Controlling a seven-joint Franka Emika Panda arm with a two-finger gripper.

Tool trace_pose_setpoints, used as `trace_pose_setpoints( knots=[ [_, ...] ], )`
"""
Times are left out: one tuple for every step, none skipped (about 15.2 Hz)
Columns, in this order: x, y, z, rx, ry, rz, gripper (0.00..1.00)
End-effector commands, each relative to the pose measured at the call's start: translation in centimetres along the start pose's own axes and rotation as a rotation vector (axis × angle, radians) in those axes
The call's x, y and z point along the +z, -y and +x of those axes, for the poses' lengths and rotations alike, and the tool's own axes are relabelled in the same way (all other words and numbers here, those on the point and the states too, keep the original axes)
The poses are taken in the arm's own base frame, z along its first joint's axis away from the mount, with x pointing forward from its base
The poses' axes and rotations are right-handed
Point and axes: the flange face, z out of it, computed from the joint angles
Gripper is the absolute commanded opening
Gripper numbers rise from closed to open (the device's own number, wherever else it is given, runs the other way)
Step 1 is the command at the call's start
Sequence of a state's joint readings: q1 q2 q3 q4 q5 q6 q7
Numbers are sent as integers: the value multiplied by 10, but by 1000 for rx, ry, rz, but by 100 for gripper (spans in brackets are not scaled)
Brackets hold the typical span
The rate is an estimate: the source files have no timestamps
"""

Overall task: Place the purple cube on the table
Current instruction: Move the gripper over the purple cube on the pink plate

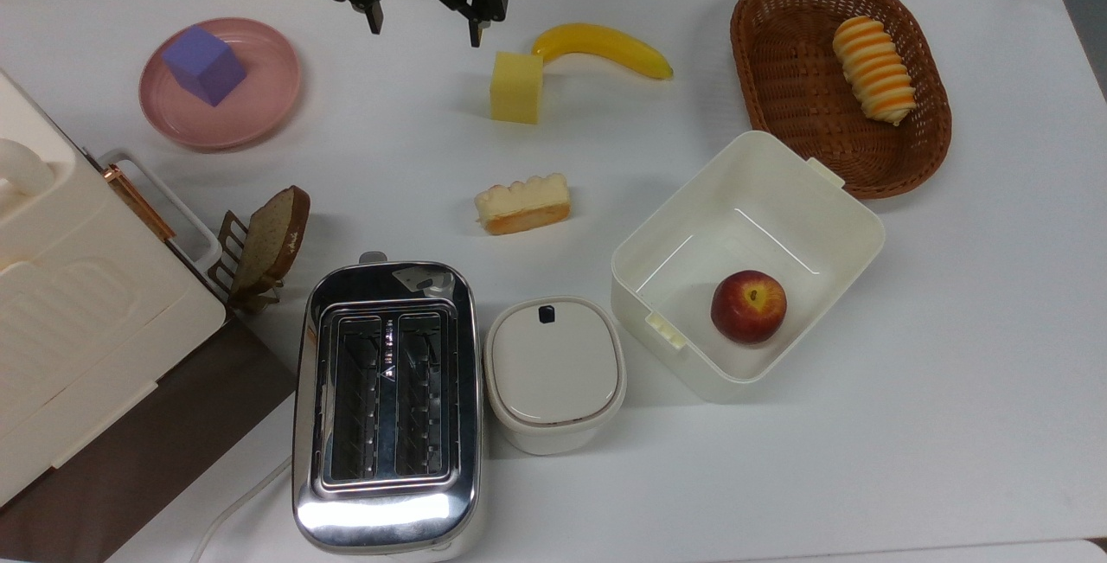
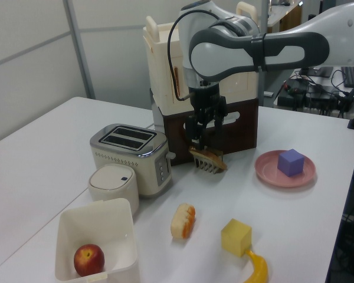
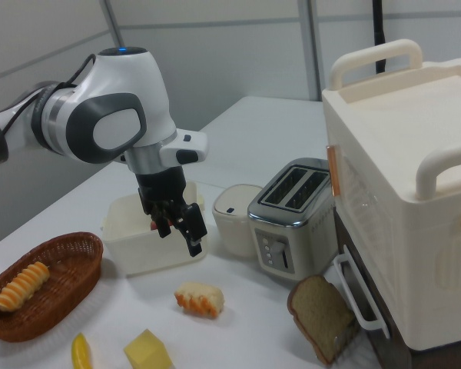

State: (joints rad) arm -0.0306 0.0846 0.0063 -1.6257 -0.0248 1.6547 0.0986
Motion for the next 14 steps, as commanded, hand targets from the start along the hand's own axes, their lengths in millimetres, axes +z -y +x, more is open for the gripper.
trace_pose_setpoints(
  knots=[
    [-4,-17,-9,18,40,15,100],
    [-4,-19,-9,12,46,13,100],
    [-3,-20,-9,15,47,12,100],
    [-3,-23,-8,18,46,8,100],
    [-3,-29,-8,25,47,6,100],
    [-1,-31,-8,30,50,1,100],
    [0,-34,-8,33,52,0,100],
    [0,-39,-8,35,52,-6,100],
    [1,-55,-8,32,55,-8,100],
    [3,-65,-9,25,65,-7,100],
    [7,-79,-11,17,79,-5,100],
    [14,-102,-15,1,98,-2,100],
    [15,-120,-17,-11,100,3,100],
    [17,-139,-19,-17,102,7,100]
  ],
)
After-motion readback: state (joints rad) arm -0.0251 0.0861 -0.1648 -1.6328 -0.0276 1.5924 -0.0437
